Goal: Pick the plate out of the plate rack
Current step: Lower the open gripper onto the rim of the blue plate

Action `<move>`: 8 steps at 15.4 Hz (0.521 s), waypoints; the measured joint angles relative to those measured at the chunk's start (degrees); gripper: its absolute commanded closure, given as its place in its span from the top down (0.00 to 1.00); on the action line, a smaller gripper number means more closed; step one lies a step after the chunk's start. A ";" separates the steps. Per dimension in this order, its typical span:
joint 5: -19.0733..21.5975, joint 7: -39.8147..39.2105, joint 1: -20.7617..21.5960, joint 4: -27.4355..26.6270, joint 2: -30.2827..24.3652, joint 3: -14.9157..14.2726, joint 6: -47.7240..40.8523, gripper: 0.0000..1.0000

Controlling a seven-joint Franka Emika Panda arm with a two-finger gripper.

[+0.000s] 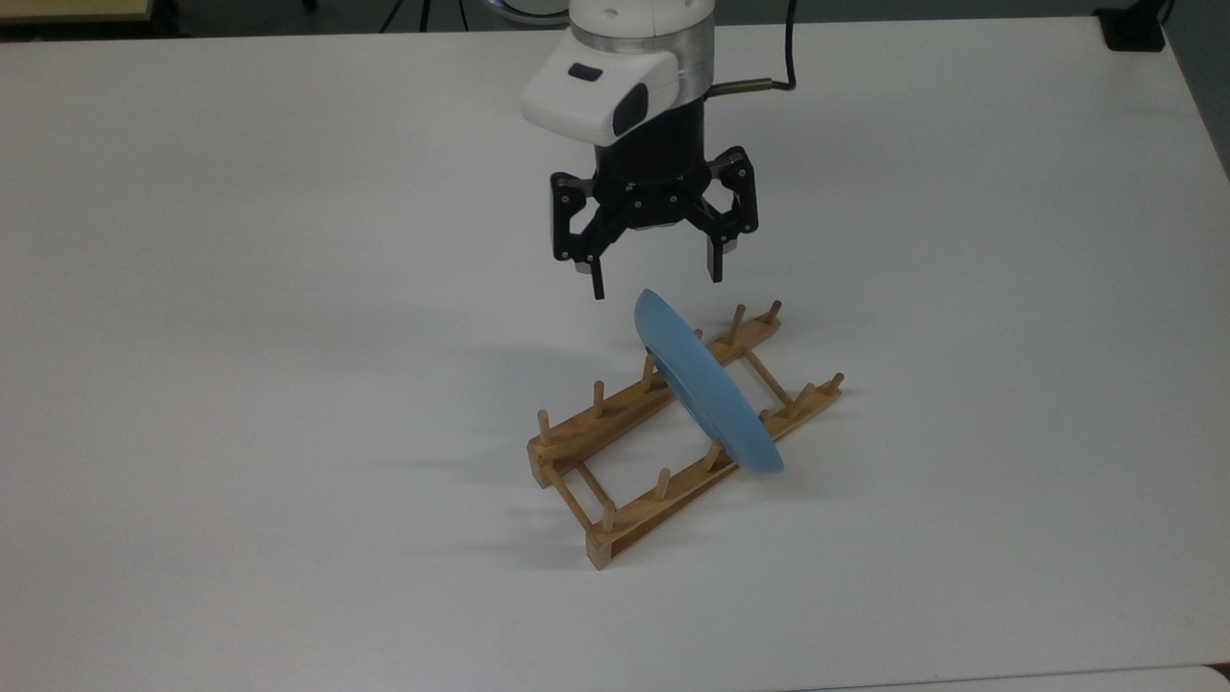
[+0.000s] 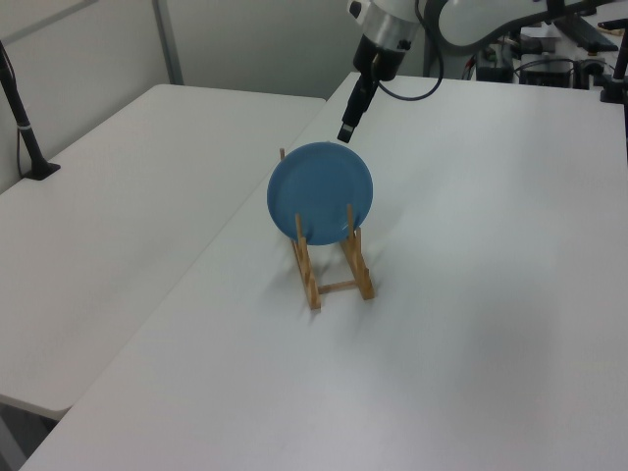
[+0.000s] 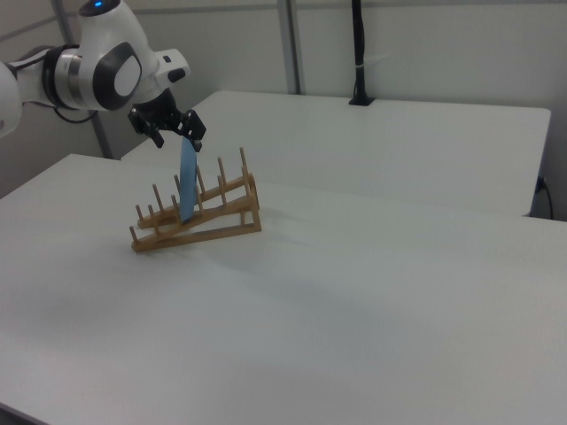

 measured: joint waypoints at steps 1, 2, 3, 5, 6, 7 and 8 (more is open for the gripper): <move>-0.18 0.38 0.33 0.00 0.40 0.00 0.79 0.84; -0.61 1.24 0.59 0.00 0.82 0.00 1.63 0.82; -1.31 2.40 0.84 0.00 1.29 0.00 2.26 0.77; -2.80 4.74 1.36 0.00 2.12 0.01 2.94 0.64; -3.22 5.43 1.56 0.01 2.43 0.00 3.10 0.61; -3.36 5.84 1.70 0.00 2.67 0.01 3.17 0.60; -3.37 5.89 1.75 0.01 2.78 0.00 3.26 0.59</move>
